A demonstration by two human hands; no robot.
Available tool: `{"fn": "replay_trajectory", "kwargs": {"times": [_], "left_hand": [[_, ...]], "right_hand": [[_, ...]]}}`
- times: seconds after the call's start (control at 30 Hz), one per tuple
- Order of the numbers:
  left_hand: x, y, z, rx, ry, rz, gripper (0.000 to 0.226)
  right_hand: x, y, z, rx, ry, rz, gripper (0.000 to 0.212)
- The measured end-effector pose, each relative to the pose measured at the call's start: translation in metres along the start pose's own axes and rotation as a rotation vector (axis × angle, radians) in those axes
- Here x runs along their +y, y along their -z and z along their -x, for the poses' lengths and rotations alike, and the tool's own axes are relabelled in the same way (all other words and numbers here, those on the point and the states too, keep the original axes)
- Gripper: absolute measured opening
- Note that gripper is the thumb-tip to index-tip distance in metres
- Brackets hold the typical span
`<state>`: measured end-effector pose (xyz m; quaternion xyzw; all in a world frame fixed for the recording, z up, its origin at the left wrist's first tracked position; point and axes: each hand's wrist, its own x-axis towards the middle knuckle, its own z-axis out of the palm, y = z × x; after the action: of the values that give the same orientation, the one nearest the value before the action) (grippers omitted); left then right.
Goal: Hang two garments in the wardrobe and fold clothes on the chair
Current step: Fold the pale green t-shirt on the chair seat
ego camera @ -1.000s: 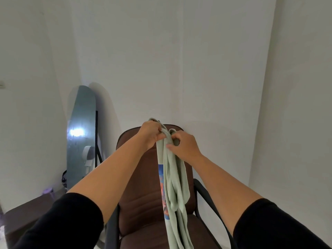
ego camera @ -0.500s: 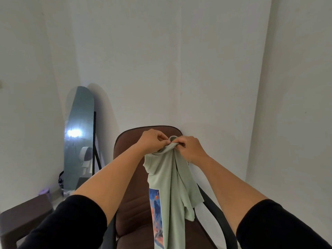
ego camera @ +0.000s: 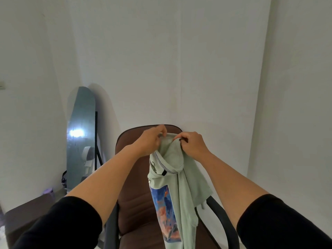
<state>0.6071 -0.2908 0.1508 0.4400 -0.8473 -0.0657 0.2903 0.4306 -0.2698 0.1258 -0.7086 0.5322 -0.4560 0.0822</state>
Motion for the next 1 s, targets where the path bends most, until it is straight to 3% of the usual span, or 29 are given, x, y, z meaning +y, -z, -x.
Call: {"fn": "replay_trajectory", "kwargs": {"times": [0.13, 0.27, 0.33, 0.53, 0.67, 0.8, 1.0], "left_hand": [[-0.003, -0.005, 0.005, -0.157, 0.058, -0.143, 0.026], [-0.002, -0.008, 0.008, -0.194, 0.223, 0.065, 0.074], [0.004, -0.012, 0.009, -0.207, 0.245, 0.021, 0.077], [0.003, -0.012, 0.001, 0.087, 0.212, -0.288, 0.031], [0.007, 0.014, -0.018, 0.275, 0.140, -0.354, 0.028], [0.017, 0.045, -0.037, 0.406, 0.157, -0.293, 0.031], [0.008, 0.076, -0.050, 0.457, 0.193, -0.352, 0.041]], "right_hand": [[0.002, -0.003, -0.003, 0.048, -0.031, -0.006, 0.023], [0.004, -0.003, -0.004, 0.054, -0.073, -0.043, 0.015], [0.003, -0.004, -0.004, 0.054, -0.078, -0.065, 0.013], [0.003, -0.003, -0.003, 0.050, -0.075, -0.087, 0.014], [0.006, -0.003, 0.002, -0.010, -0.054, -0.069, 0.010], [0.017, -0.013, 0.017, -0.181, -0.077, -0.028, 0.009], [0.030, -0.025, 0.026, -0.173, -0.142, -0.058, 0.013]]}}
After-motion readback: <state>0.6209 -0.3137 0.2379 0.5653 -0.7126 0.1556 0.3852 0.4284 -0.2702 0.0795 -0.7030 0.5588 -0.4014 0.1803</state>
